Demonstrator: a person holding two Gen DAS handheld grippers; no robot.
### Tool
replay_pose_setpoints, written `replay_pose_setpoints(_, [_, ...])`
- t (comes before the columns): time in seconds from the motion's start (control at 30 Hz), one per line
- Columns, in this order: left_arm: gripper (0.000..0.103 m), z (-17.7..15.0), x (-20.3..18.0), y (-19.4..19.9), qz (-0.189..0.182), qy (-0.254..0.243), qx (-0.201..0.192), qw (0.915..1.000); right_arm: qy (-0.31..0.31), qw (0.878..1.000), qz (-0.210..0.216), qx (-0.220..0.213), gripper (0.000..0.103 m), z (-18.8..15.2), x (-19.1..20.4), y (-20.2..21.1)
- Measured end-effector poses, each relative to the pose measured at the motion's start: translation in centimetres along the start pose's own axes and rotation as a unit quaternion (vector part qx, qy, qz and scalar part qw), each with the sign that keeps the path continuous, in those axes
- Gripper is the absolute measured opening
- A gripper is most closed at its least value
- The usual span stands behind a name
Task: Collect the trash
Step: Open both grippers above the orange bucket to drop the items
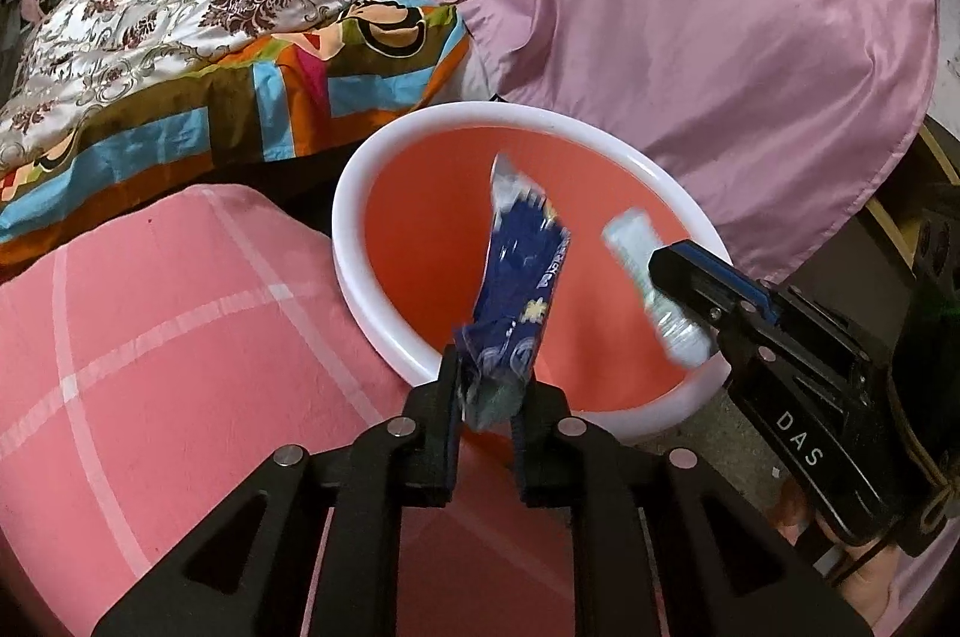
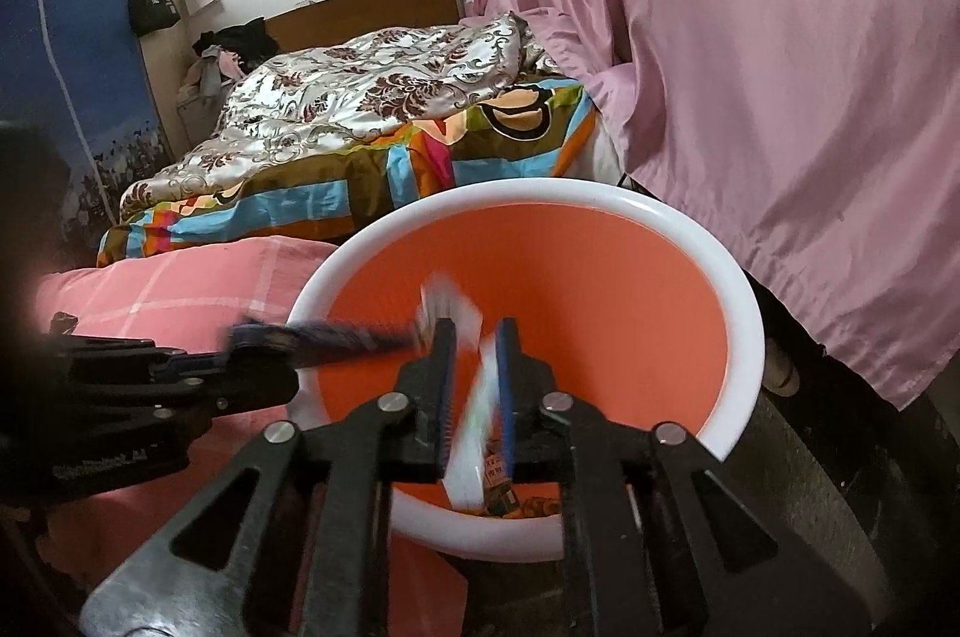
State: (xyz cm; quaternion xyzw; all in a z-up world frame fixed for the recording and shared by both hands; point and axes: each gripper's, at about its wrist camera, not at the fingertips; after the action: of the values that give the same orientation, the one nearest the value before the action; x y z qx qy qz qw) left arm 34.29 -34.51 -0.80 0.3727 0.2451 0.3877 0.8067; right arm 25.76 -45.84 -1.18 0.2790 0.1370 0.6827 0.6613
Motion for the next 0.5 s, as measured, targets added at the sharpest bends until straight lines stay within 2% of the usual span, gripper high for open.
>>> replay_pose_setpoints(0.17, [0.023, -0.1, 0.2, 0.2, -0.003, 0.007, -0.004, 1.0000, -0.008, 1.000, 0.001, -0.002, 0.043, 0.1, -0.1, 0.2])
replay_pose_setpoints(0.3, [0.023, 0.0, 0.5, 0.7, -0.005, 0.018, -0.012, 0.9998, -0.020, 1.000, 0.004, -0.012, 0.067, 0.3, -0.4, 0.7])
replay_pose_setpoints(0.43, [0.024, 0.0, 0.8, 1.6, -0.004, 0.033, -0.028, 0.9990, -0.029, 0.999, 0.003, -0.025, 0.081, 0.6, -0.5, 1.2])
replay_pose_setpoints(0.5, [0.028, 0.0, 1.1, 2.2, 0.000, 0.042, -0.039, 0.9984, -0.032, 0.999, 0.004, -0.032, 0.087, 0.8, -0.4, 1.6])
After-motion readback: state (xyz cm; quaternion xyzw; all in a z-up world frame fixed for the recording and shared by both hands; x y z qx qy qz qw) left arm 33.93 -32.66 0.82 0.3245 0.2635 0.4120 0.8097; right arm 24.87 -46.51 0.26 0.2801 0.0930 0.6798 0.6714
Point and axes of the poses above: each gripper's, at about its wrist camera, not at the fingertips, and y roughly against the way its jaws point, x to its left, z to its top, and after that the axes turned 9 degrees about z, right-handed
